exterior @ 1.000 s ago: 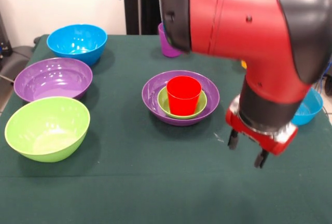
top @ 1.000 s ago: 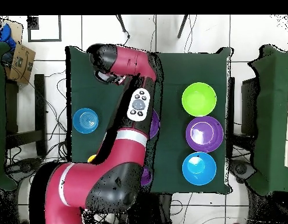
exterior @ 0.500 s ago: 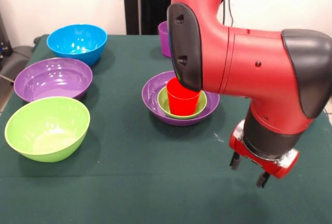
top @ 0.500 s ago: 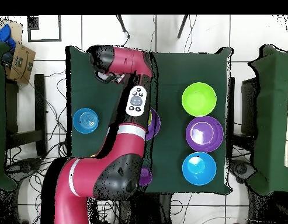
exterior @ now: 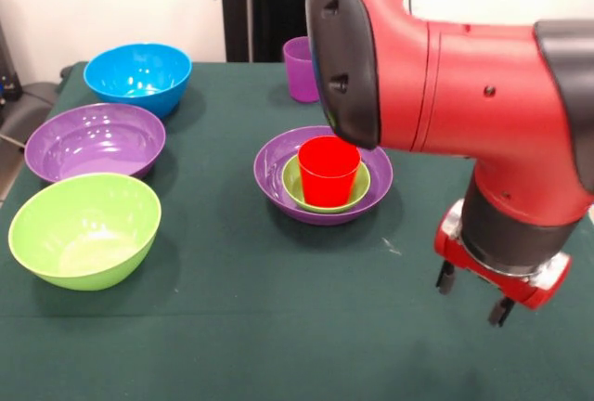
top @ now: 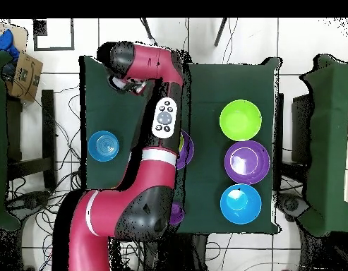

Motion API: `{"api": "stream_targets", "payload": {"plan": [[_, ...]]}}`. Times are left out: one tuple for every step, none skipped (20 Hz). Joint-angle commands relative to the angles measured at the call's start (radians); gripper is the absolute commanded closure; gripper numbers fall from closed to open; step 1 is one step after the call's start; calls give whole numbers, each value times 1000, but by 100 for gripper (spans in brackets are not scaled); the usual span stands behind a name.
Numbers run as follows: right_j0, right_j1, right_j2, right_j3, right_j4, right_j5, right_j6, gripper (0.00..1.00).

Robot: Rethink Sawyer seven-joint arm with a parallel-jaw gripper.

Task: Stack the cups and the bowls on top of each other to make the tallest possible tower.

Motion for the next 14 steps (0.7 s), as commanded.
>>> {"api": "stream_targets", "payload": {"plan": [[-39,1,-25,-119,61,133,163,0],[-44,10,-42,-137,78,143,165,0],[-45,15,-55,-149,91,151,168,0],[-48,26,-74,-166,109,159,171,0],[-53,37,-97,-182,132,165,172,0],[-59,48,-121,-198,154,171,173,0],[-64,54,-143,-210,172,177,172,0],[-68,59,-167,-219,187,180,167,0],[-68,57,-177,-215,188,166,160,0],[-68,56,-186,-210,189,153,152,0],[-60,46,-180,-190,180,137,146,0],[-52,23,-165,-152,150,114,123,0],[-48,6,-151,-127,139,105,104,0],[-38,-36,-117,-62,103,79,51,0]]}}
